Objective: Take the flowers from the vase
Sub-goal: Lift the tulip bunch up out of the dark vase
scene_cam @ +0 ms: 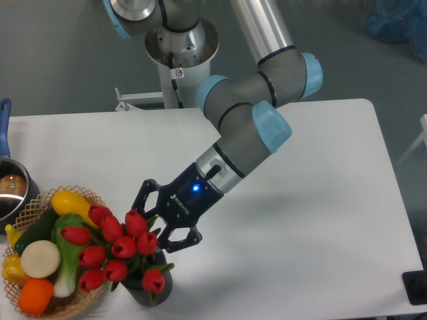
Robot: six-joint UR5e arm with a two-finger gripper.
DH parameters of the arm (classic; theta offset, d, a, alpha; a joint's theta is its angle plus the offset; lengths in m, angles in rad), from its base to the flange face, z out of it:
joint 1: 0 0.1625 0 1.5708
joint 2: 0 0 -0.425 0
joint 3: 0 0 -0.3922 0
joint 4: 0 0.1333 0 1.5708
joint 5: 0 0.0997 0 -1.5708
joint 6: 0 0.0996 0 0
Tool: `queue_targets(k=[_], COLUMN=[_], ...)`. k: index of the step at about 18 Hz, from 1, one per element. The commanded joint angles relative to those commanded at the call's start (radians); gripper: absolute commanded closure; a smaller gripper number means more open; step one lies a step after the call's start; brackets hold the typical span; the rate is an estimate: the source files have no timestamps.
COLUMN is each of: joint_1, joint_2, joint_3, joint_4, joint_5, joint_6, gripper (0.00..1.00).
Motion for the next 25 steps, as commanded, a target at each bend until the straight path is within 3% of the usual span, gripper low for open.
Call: queue_targets(k=[9,18,25], joint_1=[0.000,0.009,0.038], joint_2=[0.020,0.017,0.020], joint_3=[0.020,0.098,0.115], joint_4=[0.000,0.000,0.000], joint_5=[-0.063,-0.087,-0.156], joint_6=[-0.040,-0.135,-0.146], gripper=[0.55,0.55,0.57])
